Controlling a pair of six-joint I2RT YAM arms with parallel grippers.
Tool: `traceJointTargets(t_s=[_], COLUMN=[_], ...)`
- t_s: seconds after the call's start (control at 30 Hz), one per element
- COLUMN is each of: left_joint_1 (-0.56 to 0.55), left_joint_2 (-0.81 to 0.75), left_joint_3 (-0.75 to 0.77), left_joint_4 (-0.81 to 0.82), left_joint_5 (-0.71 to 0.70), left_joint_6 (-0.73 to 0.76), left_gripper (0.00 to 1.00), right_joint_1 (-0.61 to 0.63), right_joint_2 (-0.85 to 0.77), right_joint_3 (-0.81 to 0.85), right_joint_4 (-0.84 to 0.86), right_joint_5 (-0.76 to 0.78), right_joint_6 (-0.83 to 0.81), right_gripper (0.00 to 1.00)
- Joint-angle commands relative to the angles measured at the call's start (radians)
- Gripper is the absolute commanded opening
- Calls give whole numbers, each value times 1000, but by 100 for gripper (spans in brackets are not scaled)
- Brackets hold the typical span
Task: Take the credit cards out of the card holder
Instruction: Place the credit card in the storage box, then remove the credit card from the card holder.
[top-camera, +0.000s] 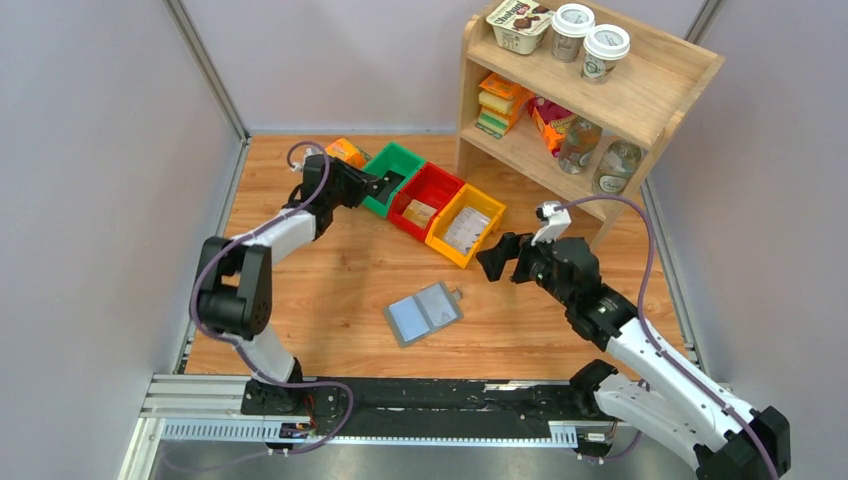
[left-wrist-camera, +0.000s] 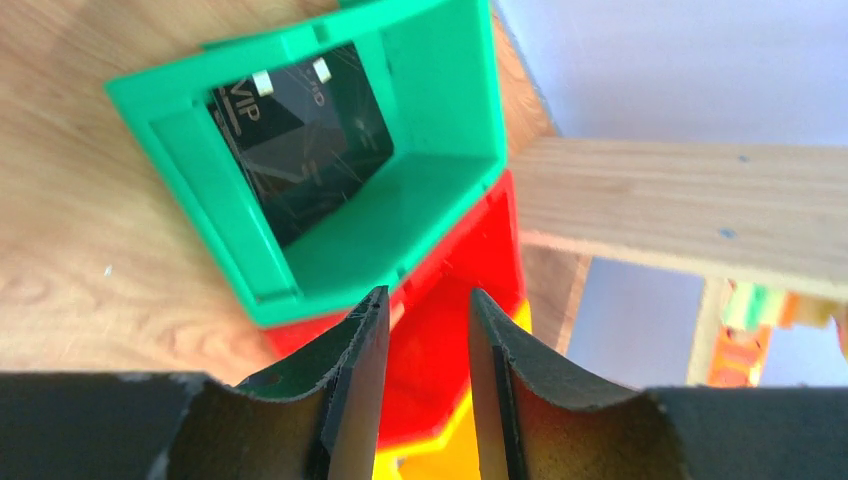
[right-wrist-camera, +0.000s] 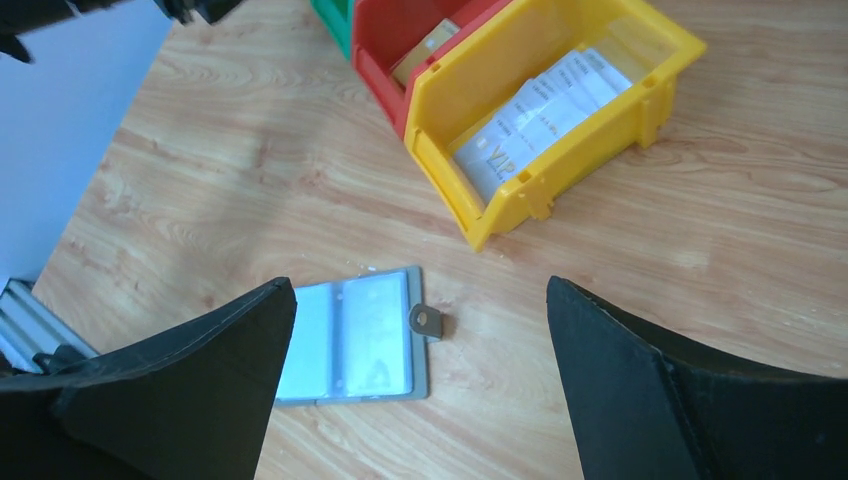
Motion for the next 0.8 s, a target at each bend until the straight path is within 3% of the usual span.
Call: traceJointTargets(t_s=[0.0,0.13,0.27,0.5,0.77], left_joint_1=[-21,-96,-243,-421,-555], left_joint_2=[-201,-382,-538,-779,-749], left_joint_3=[-101,-189,-250,-374,-398], left_joint_4=[-132,-282,-451,-611,-666], left_joint_5=[34,26,-41,-162,-173], left_joint_6=[110,241,345,349,350], left_gripper=[43,43,43,44,44], right_joint_1=[47,130,254,406,423], right_joint_2=[77,155,244,411,584], right_joint_3=[107,164,228,341,387], right_joint_4=[-100,-149,-191,-241,-241], right_joint_5=[-44,-30,66,188,185], right_joint_6=[7,43,49,78,95], right_gripper=[97,92,89,81,65])
